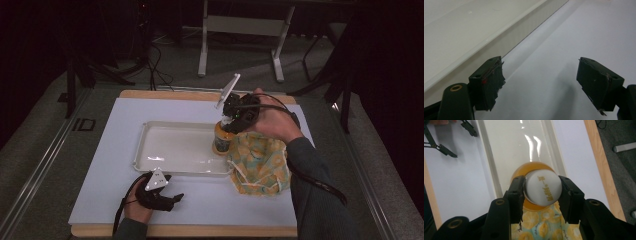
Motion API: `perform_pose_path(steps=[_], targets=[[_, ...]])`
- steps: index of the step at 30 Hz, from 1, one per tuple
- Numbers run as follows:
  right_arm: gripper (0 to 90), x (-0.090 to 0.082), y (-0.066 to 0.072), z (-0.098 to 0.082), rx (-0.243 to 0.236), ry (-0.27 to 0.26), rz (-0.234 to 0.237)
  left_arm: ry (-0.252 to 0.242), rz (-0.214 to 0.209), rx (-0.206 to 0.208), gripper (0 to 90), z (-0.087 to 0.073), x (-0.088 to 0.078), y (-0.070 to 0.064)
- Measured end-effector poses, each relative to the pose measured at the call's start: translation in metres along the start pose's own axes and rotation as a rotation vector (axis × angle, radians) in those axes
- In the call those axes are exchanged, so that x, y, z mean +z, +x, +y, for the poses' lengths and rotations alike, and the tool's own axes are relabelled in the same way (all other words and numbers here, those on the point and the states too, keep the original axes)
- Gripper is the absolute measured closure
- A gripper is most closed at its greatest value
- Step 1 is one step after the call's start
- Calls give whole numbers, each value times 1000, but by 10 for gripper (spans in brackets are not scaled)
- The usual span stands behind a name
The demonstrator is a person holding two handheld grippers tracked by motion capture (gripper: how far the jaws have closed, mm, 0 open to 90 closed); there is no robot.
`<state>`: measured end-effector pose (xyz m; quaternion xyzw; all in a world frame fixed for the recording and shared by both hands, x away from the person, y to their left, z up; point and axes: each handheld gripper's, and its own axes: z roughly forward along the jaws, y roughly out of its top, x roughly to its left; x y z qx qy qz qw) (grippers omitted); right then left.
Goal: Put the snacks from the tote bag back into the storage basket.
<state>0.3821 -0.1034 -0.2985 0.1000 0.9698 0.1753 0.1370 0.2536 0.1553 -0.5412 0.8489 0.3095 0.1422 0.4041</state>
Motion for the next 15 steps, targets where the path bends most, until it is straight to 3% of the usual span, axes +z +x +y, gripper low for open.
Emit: perform_pose_path(steps=[15], targets=[[586,20,10,4,-29,8,29,1,-1,0,214,0,0,0]])
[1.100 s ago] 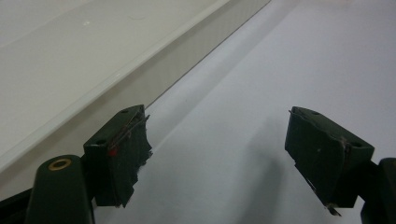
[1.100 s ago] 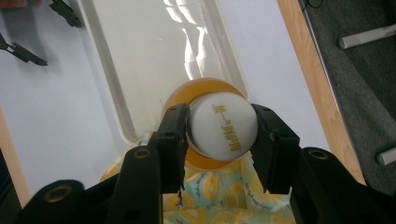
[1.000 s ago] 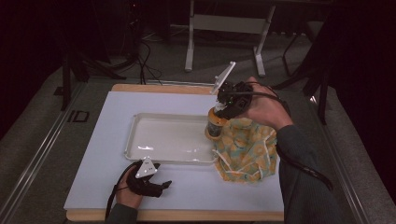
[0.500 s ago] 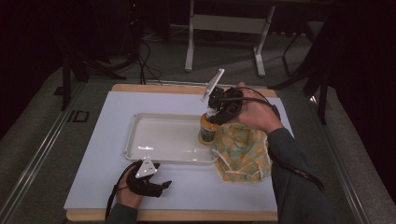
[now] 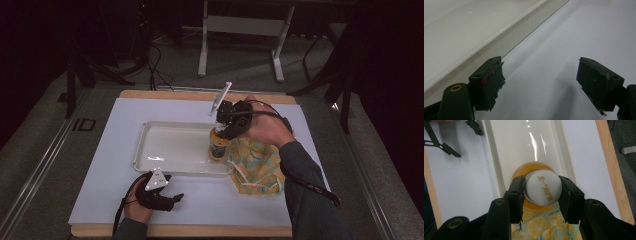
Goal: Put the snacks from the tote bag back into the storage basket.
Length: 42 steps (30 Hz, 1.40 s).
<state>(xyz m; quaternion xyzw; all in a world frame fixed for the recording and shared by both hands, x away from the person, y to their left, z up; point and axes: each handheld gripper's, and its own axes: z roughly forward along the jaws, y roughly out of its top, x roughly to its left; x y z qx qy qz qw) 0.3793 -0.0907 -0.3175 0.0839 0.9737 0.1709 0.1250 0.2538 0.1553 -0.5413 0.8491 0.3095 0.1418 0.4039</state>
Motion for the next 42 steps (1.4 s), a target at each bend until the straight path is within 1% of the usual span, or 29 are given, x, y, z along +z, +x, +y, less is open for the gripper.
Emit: perform_pose_path(steps=[12,18,23,30,31,36,42], targets=[[586,12,9,1,-17,10,14,0,-1,1,214,0,0,0],[586,20,12,-1,-16,31,1,2,-1,0,214,0,0,0],[586,25,15,-3,-11,44,4,3,-1,0,214,0,0,0],[586,28,18,-6,-3,45,-5,4,-1,2,214,0,0,0],[586,30,20,-7,3,46,-2,5,-1,2,214,0,0,0],[586,34,23,-12,2,41,-3,7,-2,1,214,0,0,0],[585,35,26,-18,12,43,1,7,0,1,214,0,0,0]])
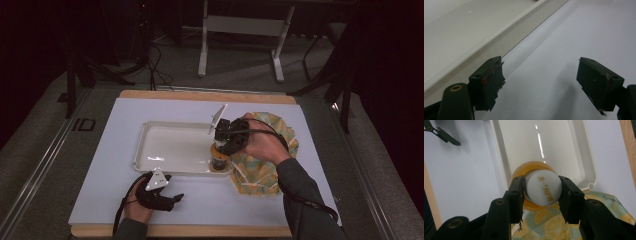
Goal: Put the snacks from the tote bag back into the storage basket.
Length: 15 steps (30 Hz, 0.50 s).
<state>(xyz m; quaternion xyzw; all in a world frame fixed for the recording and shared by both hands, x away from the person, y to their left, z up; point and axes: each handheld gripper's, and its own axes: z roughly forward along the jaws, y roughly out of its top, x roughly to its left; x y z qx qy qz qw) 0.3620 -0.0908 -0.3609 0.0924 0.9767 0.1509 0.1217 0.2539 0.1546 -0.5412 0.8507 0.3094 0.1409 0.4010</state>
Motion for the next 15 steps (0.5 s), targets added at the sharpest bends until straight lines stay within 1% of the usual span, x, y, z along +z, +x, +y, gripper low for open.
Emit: perform_pose_path(steps=[8,15], targets=[[585,-1,-1,-4,32,-1,-5,-1,0,-2,214,0,0,0],[583,0,-3,-5,66,0,2,-1,1,-1,214,0,0,0]])
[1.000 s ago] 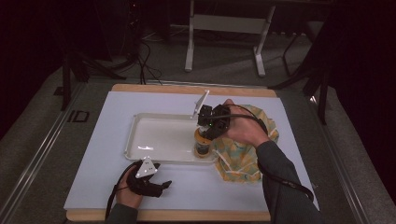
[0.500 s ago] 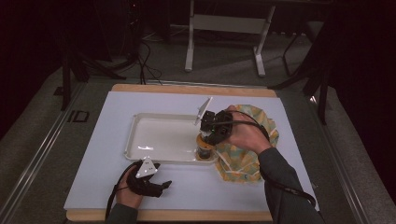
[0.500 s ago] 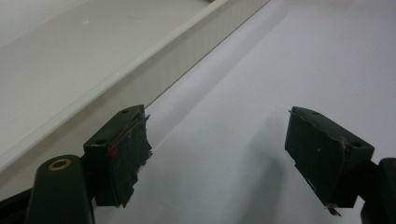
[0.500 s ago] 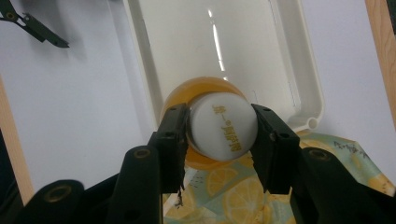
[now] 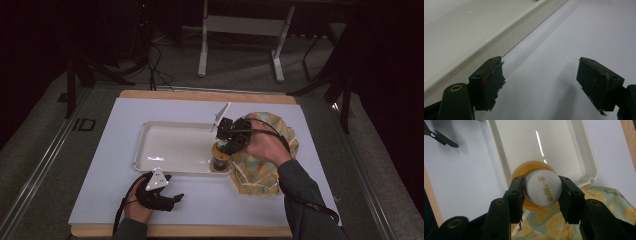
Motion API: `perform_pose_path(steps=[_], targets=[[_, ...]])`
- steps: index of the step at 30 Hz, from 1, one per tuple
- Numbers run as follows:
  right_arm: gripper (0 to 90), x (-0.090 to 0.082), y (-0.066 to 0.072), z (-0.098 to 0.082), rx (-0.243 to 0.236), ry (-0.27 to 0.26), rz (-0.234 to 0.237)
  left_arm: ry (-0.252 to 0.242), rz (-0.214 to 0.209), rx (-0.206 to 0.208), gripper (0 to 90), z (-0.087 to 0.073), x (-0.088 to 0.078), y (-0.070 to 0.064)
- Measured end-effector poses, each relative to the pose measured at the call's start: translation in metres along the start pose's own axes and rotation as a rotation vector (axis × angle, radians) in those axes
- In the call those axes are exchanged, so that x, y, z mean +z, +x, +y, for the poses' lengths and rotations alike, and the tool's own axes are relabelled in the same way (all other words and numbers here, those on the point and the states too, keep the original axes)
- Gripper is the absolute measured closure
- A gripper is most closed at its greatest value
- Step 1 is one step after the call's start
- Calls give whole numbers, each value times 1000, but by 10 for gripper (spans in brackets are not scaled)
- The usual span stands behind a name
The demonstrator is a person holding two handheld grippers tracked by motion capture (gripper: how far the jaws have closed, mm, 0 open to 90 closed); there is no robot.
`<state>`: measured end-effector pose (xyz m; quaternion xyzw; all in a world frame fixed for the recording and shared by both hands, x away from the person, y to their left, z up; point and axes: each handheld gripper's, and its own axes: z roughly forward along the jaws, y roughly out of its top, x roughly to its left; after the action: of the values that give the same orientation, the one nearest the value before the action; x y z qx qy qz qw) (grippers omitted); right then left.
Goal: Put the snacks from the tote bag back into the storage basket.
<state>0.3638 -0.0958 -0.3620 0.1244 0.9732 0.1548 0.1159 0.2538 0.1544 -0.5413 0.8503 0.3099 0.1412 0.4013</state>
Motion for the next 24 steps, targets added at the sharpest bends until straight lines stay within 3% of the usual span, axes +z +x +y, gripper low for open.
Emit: perform_pose_path(steps=[12,24], targets=[[539,1,-1,2,5,-2,-9,1,-1,0,214,0,0,0],[478,-5,-1,6,13,-57,-16,2,-1,0,215,0,0,0]])
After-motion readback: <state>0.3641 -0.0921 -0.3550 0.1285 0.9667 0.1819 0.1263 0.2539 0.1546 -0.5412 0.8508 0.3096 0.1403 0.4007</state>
